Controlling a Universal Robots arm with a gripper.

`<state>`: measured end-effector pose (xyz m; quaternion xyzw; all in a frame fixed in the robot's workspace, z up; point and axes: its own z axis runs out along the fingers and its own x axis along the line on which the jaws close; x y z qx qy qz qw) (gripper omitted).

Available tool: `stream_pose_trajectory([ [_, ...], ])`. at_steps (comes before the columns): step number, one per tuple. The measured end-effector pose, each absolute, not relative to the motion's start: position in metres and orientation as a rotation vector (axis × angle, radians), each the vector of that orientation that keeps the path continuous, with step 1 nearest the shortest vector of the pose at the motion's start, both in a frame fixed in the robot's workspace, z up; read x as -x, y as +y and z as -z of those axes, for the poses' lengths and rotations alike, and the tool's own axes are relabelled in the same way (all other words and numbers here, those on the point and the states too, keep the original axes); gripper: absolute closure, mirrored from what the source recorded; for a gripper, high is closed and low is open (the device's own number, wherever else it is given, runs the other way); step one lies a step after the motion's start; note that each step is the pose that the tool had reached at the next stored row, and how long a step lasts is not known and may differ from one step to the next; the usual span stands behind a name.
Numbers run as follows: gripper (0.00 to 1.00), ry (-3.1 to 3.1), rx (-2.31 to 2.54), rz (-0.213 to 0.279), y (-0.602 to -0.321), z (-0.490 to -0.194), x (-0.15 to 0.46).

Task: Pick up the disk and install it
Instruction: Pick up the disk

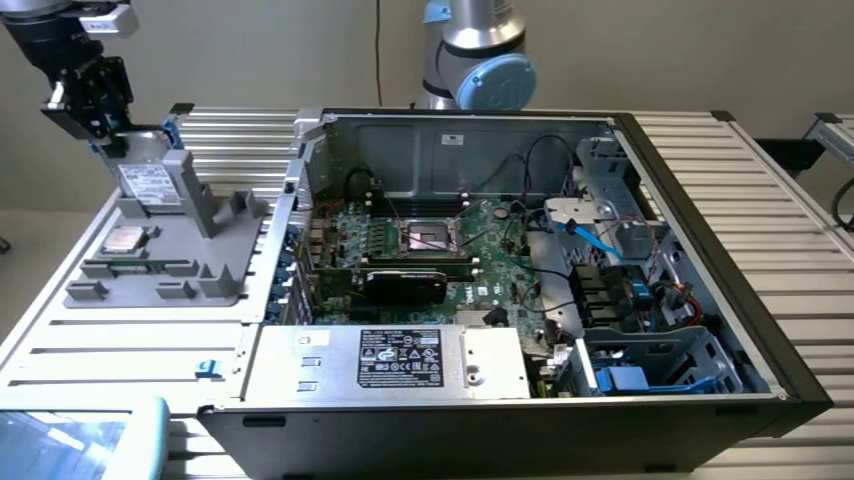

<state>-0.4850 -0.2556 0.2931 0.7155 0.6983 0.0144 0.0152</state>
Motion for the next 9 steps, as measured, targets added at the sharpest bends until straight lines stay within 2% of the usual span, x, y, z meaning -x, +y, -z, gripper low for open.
stream_pose_trajectory([
  [9,0.54,2.174,-2.227,-0.035,-0.2554,-0.2906,0.4901],
])
